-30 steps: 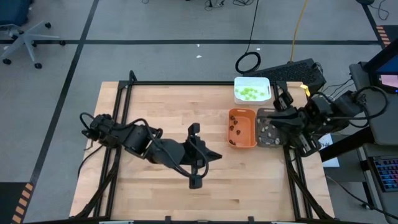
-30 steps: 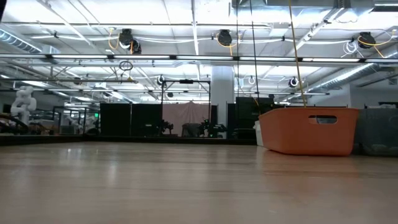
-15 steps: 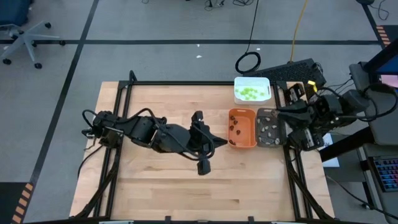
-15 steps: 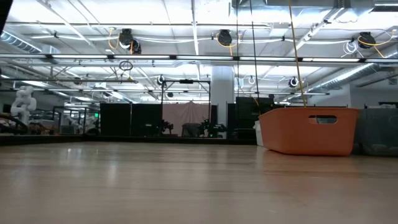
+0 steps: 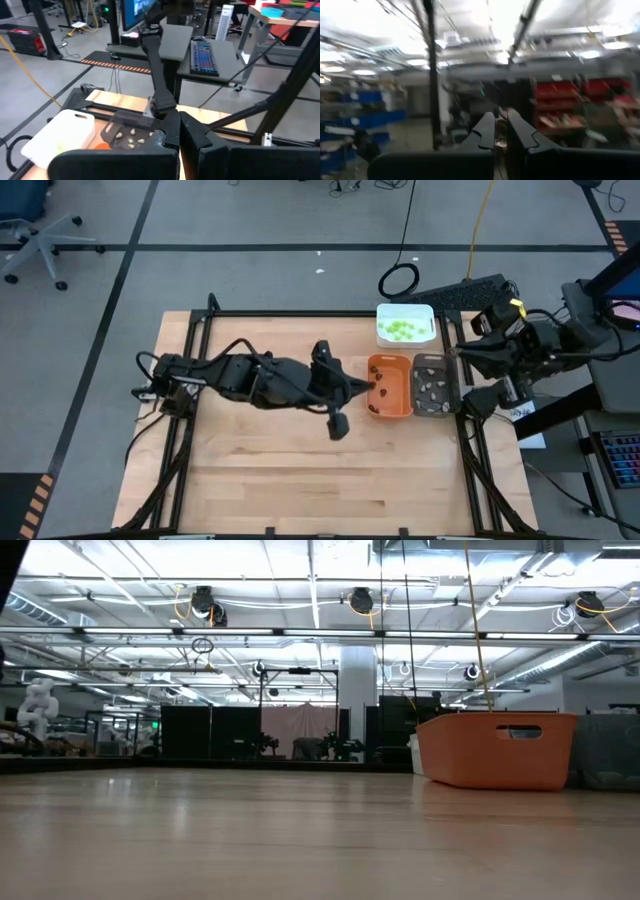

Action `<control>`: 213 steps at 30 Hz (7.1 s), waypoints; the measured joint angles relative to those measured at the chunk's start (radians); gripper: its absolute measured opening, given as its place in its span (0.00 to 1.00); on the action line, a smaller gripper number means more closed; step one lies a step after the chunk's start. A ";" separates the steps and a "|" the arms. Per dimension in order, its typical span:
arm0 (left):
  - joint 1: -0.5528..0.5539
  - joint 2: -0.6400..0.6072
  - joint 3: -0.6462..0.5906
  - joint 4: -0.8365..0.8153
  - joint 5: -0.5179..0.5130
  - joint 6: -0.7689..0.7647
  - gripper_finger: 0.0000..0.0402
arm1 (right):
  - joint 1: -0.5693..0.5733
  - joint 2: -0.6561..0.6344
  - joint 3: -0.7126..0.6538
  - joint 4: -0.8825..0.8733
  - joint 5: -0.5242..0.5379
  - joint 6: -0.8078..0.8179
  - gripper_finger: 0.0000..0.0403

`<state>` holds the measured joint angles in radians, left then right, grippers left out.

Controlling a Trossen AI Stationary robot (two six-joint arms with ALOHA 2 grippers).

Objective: Sort Halloween decoration
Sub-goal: Put the black skull toy into the orange bin, then return to Home Position

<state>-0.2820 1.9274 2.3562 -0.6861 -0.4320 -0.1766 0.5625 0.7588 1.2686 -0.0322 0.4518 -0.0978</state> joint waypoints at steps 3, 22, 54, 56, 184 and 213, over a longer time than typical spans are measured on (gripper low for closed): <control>0.018 0.000 0.000 0.000 0.000 0.000 0.00 | 0.000 -0.016 0.000 -0.159 0.088 0.099 0.00; 0.146 0.000 0.000 -0.007 0.037 0.002 0.00 | -0.100 -0.039 -0.201 -0.840 0.179 0.738 0.00; 0.190 0.000 0.000 -0.213 0.484 -0.001 0.00 | -0.355 0.022 -0.675 -0.443 0.147 1.162 0.32; 0.190 0.000 0.000 -0.213 0.506 -0.001 0.00 | -0.355 0.014 -0.675 -0.393 0.130 1.111 0.32; 0.243 -1.876 -2.290 0.656 0.373 0.156 0.00 | -0.367 -0.754 -1.253 0.125 -0.452 0.112 0.00; 0.243 -1.927 -2.350 0.703 0.454 0.156 0.00 | -0.468 -0.756 -1.253 0.126 -0.484 0.076 0.00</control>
<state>-0.0387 0.0006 0.0063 0.0174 0.0223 -0.0204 0.0944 0.0025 0.0154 0.0940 -0.0326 -0.0220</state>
